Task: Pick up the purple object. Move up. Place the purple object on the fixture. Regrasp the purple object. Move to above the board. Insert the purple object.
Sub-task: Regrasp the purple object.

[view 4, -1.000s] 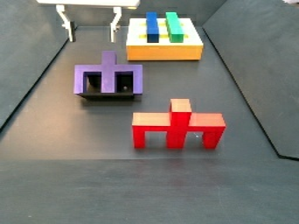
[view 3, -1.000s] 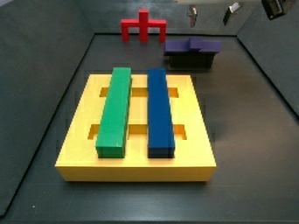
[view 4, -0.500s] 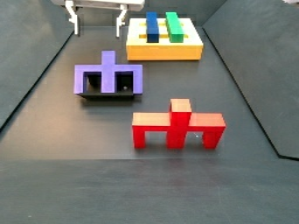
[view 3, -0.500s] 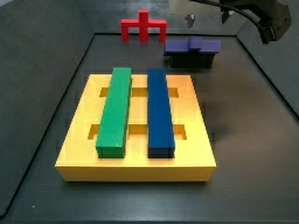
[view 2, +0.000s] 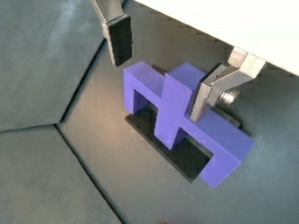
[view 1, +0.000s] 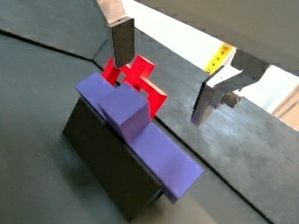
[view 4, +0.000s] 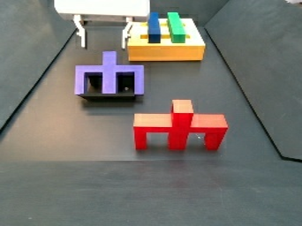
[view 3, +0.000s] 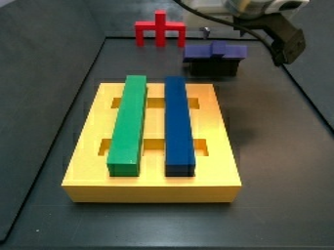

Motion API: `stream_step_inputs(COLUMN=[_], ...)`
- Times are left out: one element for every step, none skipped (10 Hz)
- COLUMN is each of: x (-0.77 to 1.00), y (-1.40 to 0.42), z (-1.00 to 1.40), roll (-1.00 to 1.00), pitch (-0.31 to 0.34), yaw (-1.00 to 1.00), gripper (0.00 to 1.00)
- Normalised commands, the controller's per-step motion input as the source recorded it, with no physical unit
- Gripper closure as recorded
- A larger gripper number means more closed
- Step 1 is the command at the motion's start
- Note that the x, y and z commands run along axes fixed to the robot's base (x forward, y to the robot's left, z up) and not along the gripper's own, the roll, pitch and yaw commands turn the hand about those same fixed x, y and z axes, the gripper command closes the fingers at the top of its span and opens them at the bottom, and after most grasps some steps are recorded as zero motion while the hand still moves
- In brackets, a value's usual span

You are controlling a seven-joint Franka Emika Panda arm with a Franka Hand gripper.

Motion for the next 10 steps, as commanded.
stream_step_inputs(x=[0.00, 0.00, 0.00, 0.00, 0.00, 0.00, 0.00, 0.00, 0.00, 0.05], y=[0.00, 0.00, 0.00, 0.00, 0.00, 0.00, 0.00, 0.00, -0.01, -0.13], z=[-0.25, -0.26, -0.29, -0.27, -0.23, -0.17, -0.18, -0.20, -0.11, -0.22], roll=[0.00, 0.00, 0.03, 0.06, 0.05, 0.06, 0.12, 0.23, 0.41, 0.43], pitch=[0.074, 0.051, 0.037, 0.051, 0.069, 0.129, 0.151, 0.083, 0.086, 0.054], yaw=[-0.12, -0.12, -0.13, -0.14, -0.15, -0.16, -0.16, -0.07, 0.00, 0.00], gripper=[0.00, 0.00, 0.00, 0.00, 0.00, 0.00, 0.00, 0.00, 0.00, 0.00])
